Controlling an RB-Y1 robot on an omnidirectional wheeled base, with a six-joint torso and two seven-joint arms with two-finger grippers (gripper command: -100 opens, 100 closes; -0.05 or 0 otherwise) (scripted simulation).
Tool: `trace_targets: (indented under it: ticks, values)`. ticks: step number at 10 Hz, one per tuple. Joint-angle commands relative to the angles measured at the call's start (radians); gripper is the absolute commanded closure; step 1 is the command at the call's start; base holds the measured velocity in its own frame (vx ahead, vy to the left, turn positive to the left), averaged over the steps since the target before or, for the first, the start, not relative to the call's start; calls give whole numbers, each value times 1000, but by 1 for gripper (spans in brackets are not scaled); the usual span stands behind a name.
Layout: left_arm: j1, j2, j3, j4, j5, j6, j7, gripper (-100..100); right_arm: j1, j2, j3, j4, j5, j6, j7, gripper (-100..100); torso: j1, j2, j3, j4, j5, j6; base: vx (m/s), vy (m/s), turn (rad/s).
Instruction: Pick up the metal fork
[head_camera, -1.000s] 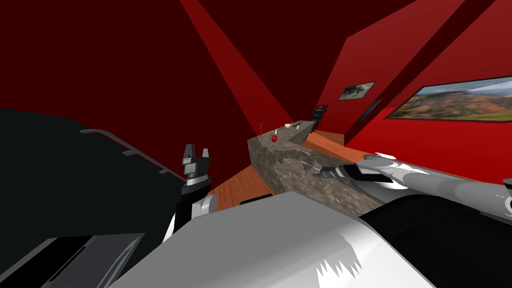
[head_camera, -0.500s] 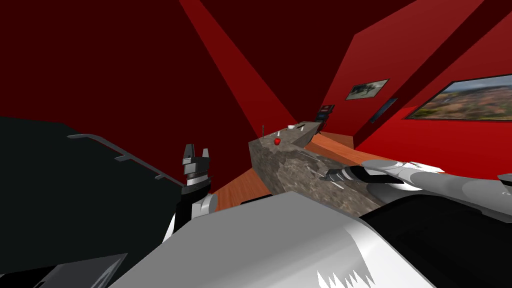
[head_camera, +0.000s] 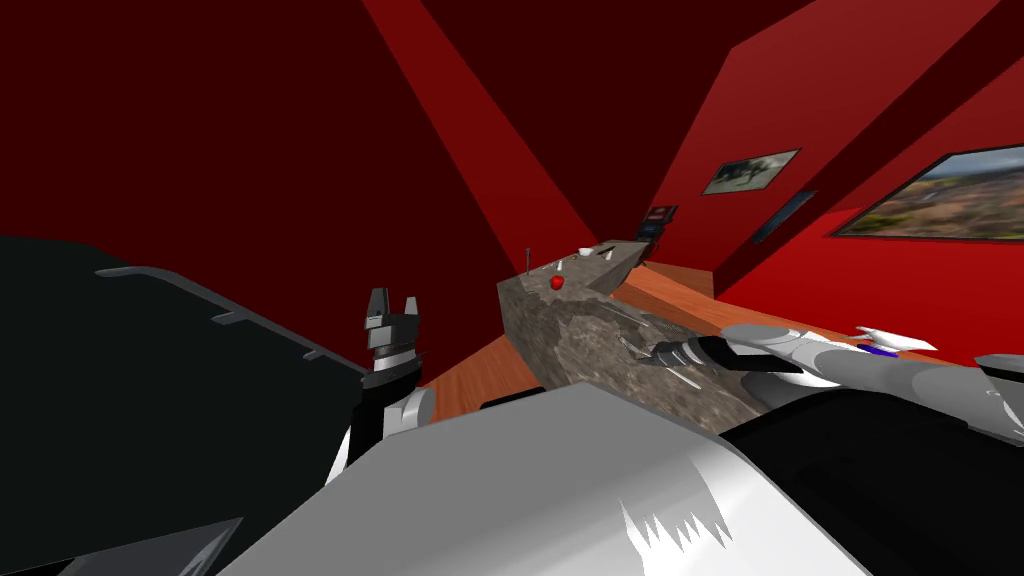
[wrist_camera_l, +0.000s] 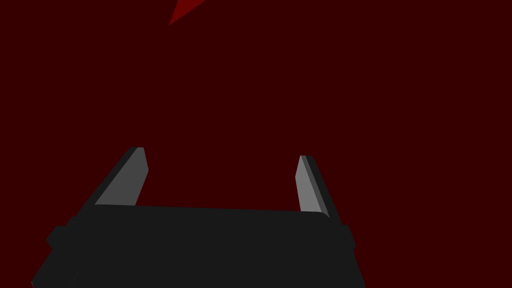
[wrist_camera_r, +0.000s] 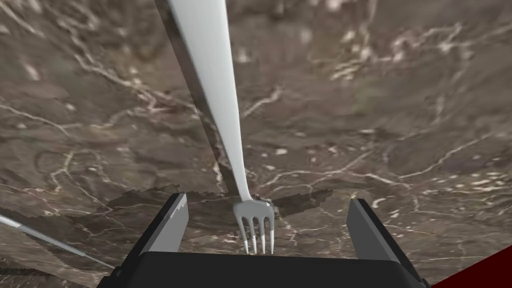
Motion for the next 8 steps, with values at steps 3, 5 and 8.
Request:
trace_targets:
  ticks: [3, 5, 8]
  values:
    - [0, 0, 0, 0, 0, 0, 0, 0, -5, 25, -1, 14, 1, 8, 14, 100, 0, 0, 0, 0, 0, 0, -31, -7, 10]
    - [0, 0, 0, 0, 0, 0, 0, 0, -7, 23, -3, 15, 0, 9, 15, 100, 1, -3, -2, -2, -2, 0, 0, -5, 1]
    - [0, 0, 0, 0, 0, 0, 0, 0, -7, 23, -3, 14, 0, 7, 15, 0, -1, -5, -3, -2, -3, 0, 0, 0, 0]
